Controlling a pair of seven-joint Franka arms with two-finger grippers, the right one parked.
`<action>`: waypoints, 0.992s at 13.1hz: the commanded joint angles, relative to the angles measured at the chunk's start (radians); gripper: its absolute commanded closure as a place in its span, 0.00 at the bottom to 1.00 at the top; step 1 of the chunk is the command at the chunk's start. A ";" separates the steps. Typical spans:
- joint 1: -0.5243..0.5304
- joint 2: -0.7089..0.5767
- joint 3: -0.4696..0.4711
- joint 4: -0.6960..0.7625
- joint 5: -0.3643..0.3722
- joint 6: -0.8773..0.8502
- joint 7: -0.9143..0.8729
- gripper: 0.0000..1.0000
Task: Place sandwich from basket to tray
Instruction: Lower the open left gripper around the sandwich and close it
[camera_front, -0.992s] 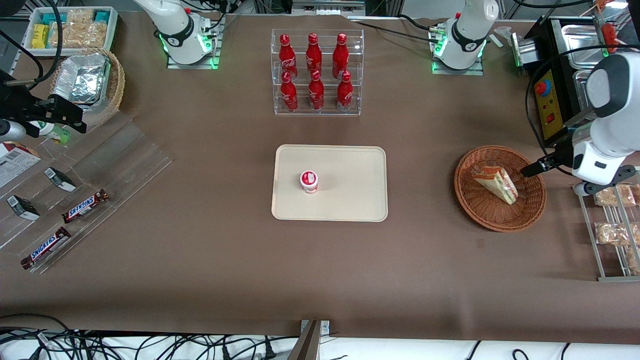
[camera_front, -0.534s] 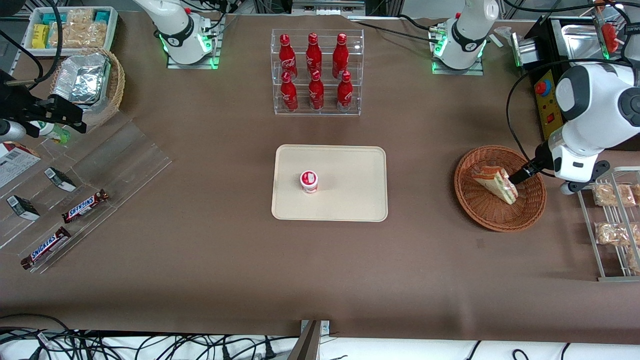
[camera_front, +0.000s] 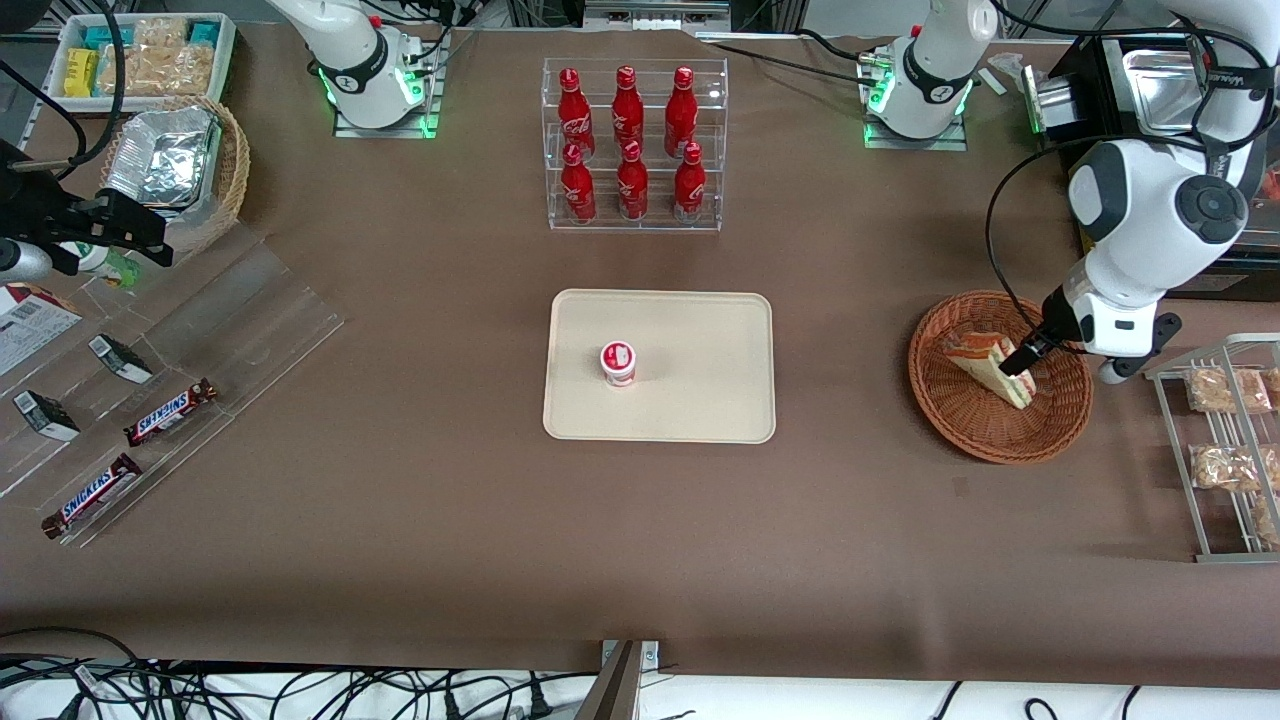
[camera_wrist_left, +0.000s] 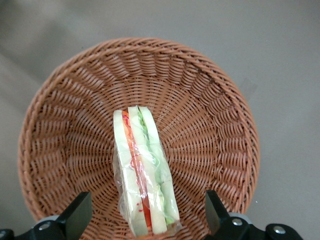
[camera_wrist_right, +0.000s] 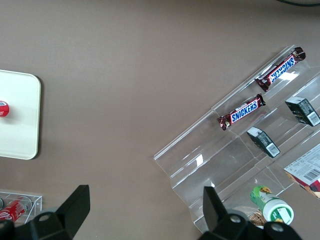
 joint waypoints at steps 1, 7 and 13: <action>-0.006 0.022 -0.001 -0.045 0.021 0.079 -0.031 0.00; -0.015 0.104 -0.002 -0.065 0.021 0.200 -0.060 0.00; -0.018 0.128 -0.002 -0.065 0.021 0.214 -0.047 0.82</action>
